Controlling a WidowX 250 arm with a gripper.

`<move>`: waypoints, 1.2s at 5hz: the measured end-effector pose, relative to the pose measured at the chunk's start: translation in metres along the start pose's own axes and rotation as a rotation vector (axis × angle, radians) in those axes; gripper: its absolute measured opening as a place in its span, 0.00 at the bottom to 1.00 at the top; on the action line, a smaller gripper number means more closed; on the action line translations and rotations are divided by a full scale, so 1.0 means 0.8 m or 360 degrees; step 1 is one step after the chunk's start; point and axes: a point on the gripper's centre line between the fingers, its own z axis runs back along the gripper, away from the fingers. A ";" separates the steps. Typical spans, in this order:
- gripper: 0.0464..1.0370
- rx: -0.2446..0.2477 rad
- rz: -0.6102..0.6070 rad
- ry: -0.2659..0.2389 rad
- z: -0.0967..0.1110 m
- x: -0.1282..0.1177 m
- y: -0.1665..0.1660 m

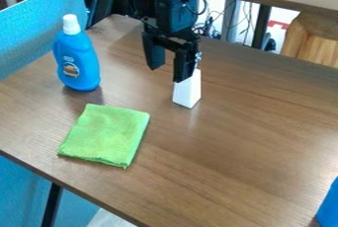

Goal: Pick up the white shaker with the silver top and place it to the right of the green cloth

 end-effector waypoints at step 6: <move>0.96 0.0059 0.0078 0.0042 -0.012 0.040 0.023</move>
